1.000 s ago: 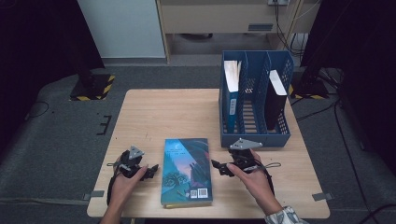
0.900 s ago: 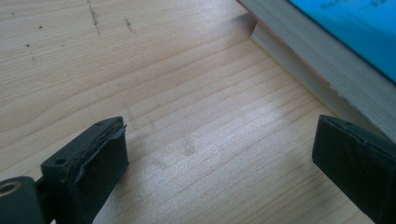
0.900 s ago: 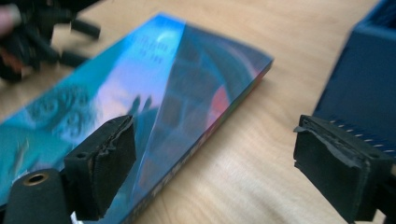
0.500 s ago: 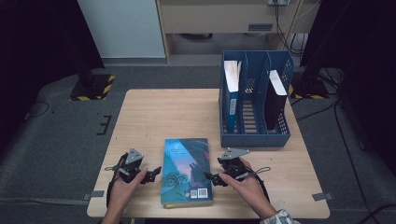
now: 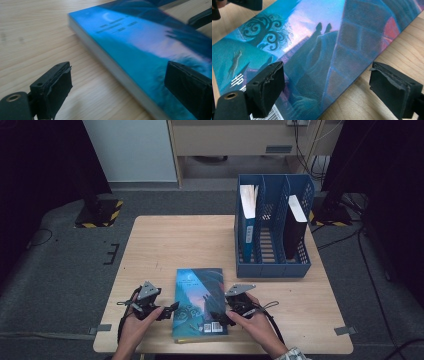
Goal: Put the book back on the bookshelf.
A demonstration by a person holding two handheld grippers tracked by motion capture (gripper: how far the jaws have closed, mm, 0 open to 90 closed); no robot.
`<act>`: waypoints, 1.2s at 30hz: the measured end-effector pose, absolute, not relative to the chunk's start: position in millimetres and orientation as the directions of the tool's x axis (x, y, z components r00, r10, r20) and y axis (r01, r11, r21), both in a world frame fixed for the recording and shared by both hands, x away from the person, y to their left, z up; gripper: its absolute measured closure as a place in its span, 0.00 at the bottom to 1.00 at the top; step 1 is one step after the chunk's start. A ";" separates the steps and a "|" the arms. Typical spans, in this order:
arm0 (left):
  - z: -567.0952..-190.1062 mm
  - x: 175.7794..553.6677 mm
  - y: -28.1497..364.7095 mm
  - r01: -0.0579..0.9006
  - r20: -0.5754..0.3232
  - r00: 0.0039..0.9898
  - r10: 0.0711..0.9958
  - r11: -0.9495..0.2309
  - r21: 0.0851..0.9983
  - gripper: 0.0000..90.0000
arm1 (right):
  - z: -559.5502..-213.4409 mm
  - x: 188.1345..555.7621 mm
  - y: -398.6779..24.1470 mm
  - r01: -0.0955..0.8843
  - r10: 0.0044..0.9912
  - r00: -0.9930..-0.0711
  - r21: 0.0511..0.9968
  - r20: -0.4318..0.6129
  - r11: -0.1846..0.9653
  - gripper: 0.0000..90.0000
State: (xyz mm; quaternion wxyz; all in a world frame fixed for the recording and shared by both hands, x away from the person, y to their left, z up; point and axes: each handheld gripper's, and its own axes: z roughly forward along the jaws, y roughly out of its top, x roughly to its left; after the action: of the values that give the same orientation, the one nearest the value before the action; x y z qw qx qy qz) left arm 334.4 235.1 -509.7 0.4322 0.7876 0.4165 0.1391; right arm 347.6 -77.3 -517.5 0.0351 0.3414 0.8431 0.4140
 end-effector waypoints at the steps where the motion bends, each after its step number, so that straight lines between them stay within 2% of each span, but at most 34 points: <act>1: -510.7 334.1 230.2 0.534 -0.133 0.621 0.773 -0.293 0.793 0.08 | -518.3 347.1 -76.9 0.552 0.607 -0.761 0.723 0.231 0.416 0.14; 6: -514.3 333.0 213.7 0.525 -0.110 0.663 0.740 -0.356 0.773 0.08 | -522.1 348.4 -79.0 0.578 0.605 -0.747 0.717 0.275 0.388 0.13; 11: -516.4 334.7 213.3 0.534 -0.146 0.680 0.718 -0.349 0.770 0.14 | -523.0 348.5 -79.3 0.591 0.605 -0.741 0.710 0.291 0.383 0.14; 26: -520.2 350.3 212.2 0.514 -0.153 0.703 0.694 -0.349 0.783 0.13 | -525.2 348.5 -81.3 0.635 0.605 -0.719 0.677 0.341 0.372 0.10; 30: -520.4 350.9 211.9 0.519 -0.159 0.701 0.695 -0.345 0.782 0.13 | -529.6 351.2 -82.8 0.659 0.595 -0.705 0.667 0.386 0.348 0.09; 36: -520.3 351.5 211.7 0.519 -0.158 0.702 0.695 -0.347 0.781 0.13 | -530.9 352.4 -82.5 0.650 0.586 -0.714 0.675 0.383 0.350 0.07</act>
State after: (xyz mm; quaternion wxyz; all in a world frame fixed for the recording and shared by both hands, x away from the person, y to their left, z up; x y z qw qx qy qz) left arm 351.5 211.7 -520.3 0.4332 0.8144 0.3726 0.1011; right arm 352.4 -82.5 -530.9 -0.0371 0.3765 0.8207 0.4282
